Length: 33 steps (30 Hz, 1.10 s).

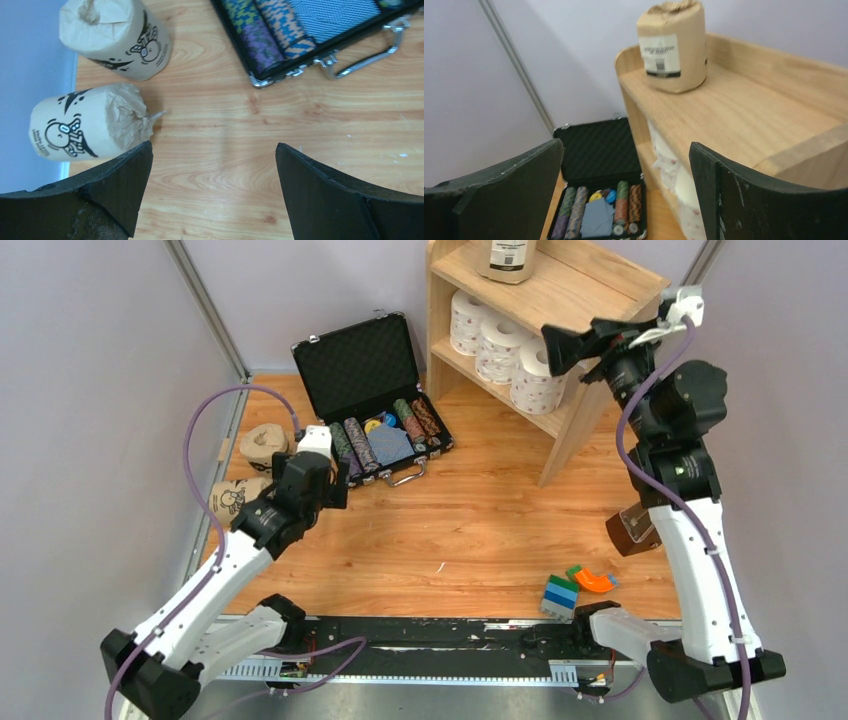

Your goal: Place and organize the paper towels onto the shelf

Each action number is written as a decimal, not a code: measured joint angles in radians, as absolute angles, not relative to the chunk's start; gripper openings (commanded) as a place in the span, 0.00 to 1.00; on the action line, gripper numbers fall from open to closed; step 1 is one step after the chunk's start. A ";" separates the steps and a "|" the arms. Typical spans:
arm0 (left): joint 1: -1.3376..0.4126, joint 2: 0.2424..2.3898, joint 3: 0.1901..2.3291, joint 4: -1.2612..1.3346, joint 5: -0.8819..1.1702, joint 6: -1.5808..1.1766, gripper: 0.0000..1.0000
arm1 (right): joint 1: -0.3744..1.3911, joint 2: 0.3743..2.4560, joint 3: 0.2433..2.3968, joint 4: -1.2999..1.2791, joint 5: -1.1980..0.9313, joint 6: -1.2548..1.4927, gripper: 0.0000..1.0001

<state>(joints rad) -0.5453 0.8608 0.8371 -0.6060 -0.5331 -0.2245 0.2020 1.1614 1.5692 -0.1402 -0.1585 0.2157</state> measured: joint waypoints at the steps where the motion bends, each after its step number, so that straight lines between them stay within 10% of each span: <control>1: -0.535 0.892 0.856 -0.616 -0.546 -0.237 1.00 | 0.202 1.133 1.525 -0.139 -0.173 0.231 1.00; 19: 0.064 1.345 1.165 -0.599 -0.455 -0.374 1.00 | 0.220 0.991 1.009 -0.260 -0.436 0.403 1.00; 33: 0.264 1.716 1.299 -0.512 -0.263 -0.512 0.76 | 0.339 0.964 1.007 -0.280 -0.339 0.320 1.00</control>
